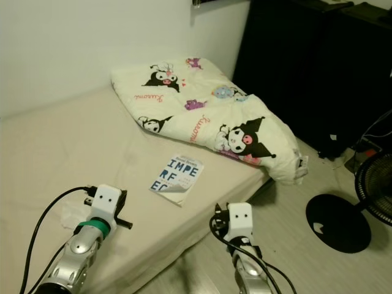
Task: Clean up the room
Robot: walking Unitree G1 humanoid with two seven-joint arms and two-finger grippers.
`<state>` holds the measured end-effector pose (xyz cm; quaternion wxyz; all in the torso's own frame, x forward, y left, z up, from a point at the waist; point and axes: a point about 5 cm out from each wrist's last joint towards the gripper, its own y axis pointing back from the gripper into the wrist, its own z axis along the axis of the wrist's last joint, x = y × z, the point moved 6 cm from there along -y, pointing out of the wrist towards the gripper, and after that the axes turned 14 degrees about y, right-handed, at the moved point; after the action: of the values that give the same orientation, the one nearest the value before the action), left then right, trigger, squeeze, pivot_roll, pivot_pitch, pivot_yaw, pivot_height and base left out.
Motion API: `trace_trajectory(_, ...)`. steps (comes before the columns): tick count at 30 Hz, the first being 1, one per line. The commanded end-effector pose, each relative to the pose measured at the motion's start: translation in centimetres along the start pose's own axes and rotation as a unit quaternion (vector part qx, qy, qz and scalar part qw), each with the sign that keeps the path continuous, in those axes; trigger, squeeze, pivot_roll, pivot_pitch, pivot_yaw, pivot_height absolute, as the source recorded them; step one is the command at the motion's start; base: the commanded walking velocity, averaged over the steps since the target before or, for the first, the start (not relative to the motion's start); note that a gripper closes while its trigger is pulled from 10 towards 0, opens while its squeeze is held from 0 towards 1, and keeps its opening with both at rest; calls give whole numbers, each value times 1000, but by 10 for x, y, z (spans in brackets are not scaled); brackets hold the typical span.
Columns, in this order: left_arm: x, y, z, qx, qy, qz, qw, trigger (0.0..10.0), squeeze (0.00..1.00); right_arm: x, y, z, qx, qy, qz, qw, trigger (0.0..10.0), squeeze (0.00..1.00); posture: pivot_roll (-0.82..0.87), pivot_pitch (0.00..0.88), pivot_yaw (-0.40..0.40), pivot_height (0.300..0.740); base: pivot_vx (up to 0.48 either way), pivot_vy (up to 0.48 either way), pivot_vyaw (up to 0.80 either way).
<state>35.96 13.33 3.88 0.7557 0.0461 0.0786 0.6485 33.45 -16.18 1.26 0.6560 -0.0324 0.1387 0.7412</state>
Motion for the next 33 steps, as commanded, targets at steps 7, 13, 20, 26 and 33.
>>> trace_trajectory(7,4,4,-12,21,-1,6,1000,10000,0,3,4,-9,16,-2,4,1000,10000,0,-50,85,34,726,0,0,0)
trace_trajectory(13,3,5,-15,24,-12,1,1000,10000,0,4,4,-9,15,-4,4,1000,10000,0,-51,87,37,726,0,0,0)
trace_trajectory(20,5,7,-20,32,-18,2,999,10000,0,5,4,-8,13,-7,4,1000,10000,0,-51,87,37,706,0,0,0)
trace_trajectory(26,6,7,-21,35,-21,3,999,10000,0,4,4,-7,11,-7,5,1000,10000,0,-51,80,34,686,0,0,0)
trace_trajectory(33,5,8,-23,37,-22,3,999,10000,0,3,4,-8,13,-4,6,1000,10000,0,-51,77,29,656,0,0,0)
